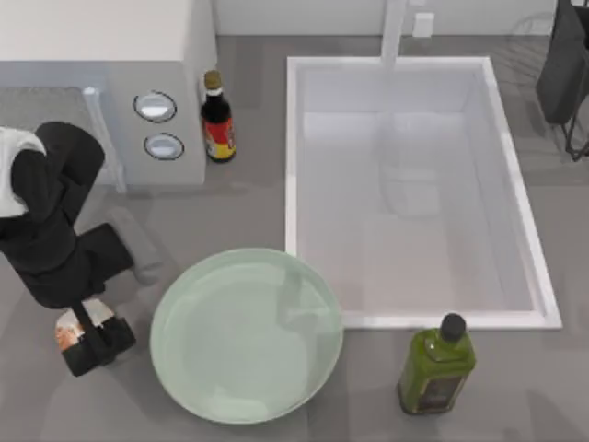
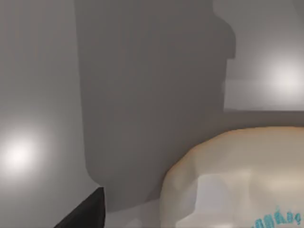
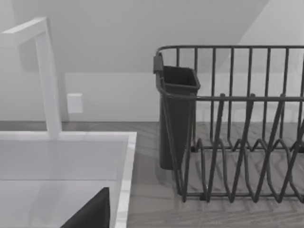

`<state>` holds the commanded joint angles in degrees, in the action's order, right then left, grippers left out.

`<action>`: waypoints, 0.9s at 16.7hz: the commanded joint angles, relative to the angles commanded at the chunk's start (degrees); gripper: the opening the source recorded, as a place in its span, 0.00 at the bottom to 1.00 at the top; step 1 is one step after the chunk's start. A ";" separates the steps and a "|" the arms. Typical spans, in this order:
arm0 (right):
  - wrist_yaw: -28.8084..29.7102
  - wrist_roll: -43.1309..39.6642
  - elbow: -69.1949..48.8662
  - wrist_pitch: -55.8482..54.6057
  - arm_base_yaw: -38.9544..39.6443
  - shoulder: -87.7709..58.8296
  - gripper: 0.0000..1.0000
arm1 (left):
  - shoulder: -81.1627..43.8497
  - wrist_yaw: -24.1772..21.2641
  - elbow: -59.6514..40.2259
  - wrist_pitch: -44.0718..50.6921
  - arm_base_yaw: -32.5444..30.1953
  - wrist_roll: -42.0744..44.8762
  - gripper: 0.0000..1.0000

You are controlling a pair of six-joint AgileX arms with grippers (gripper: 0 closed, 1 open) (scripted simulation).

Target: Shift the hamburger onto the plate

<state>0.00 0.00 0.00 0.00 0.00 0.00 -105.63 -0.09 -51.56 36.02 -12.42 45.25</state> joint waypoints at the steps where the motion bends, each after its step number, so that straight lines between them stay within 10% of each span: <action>1: 0.00 0.00 0.00 0.00 0.00 0.00 1.00 | 0.00 0.00 0.00 0.00 0.00 0.00 0.55; 8: 0.00 0.00 0.00 0.00 0.00 0.00 1.00 | 0.00 0.00 0.00 0.00 0.00 0.00 0.02; 15: 0.00 0.00 0.00 0.00 0.00 0.00 1.00 | 0.00 0.00 0.00 0.00 0.00 0.00 0.00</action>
<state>0.00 0.00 0.00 0.00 0.00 0.00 -105.63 -0.09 -51.56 36.02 -12.42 45.25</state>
